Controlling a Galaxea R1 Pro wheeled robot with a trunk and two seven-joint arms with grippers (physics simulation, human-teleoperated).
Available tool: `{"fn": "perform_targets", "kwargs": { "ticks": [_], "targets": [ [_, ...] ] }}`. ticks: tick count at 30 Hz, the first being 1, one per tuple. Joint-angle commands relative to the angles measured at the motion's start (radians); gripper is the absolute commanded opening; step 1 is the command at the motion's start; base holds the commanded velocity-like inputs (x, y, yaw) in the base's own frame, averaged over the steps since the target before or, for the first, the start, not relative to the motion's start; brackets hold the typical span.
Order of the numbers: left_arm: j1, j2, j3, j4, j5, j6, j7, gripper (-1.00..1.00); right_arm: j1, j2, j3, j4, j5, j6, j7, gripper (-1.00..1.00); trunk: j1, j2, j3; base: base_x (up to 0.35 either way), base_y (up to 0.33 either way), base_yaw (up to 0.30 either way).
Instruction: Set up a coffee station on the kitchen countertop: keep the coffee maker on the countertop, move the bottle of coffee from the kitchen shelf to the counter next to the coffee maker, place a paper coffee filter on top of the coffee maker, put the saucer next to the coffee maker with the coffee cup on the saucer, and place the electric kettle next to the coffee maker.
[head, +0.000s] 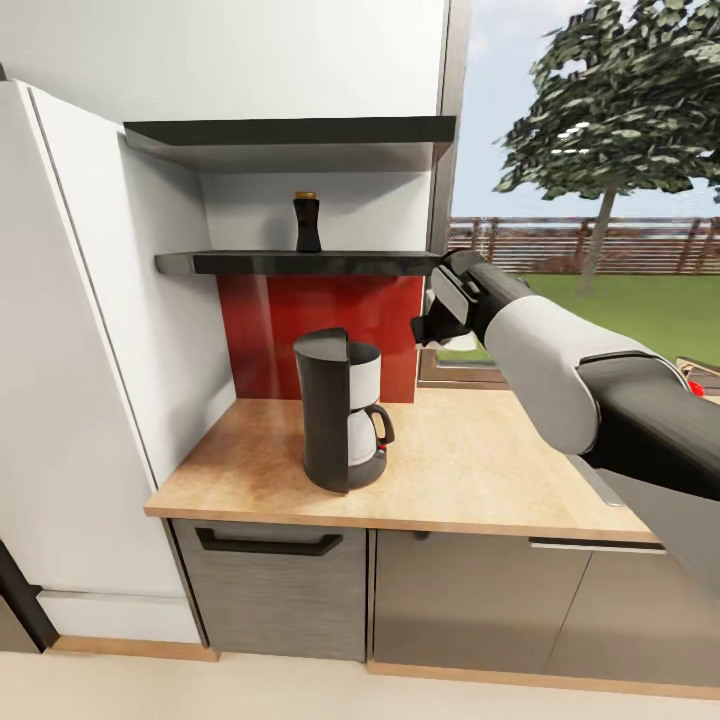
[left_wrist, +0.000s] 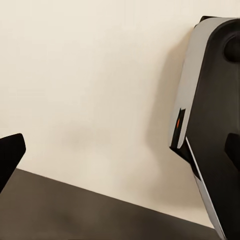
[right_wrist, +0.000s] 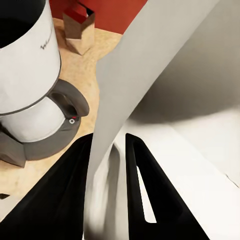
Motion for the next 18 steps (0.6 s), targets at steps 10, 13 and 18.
{"fn": "perform_targets", "kwargs": {
  "ticks": [10,13,18],
  "targets": [
    [0.001,-0.003,0.0,-0.001,0.004,-0.005,-0.005,1.0,0.0,0.0,0.024,0.0,0.008,0.004,0.008,-1.0,0.0,0.0,0.0,0.0,0.0,0.0],
    [0.001,-0.003,-0.001,-0.002,0.004,-0.005,-0.006,1.0,0.0,0.0,0.082,0.0,0.029,0.003,0.009,-1.0,0.0,0.0,0.0,0.0,0.0,0.0],
    [0.001,-0.003,-0.001,-0.005,0.004,-0.006,-0.007,1.0,0.0,0.0,0.116,-0.002,0.034,0.002,0.01,-1.0,0.0,0.0,0.0,0.0,0.0,0.0]
  ]
}}
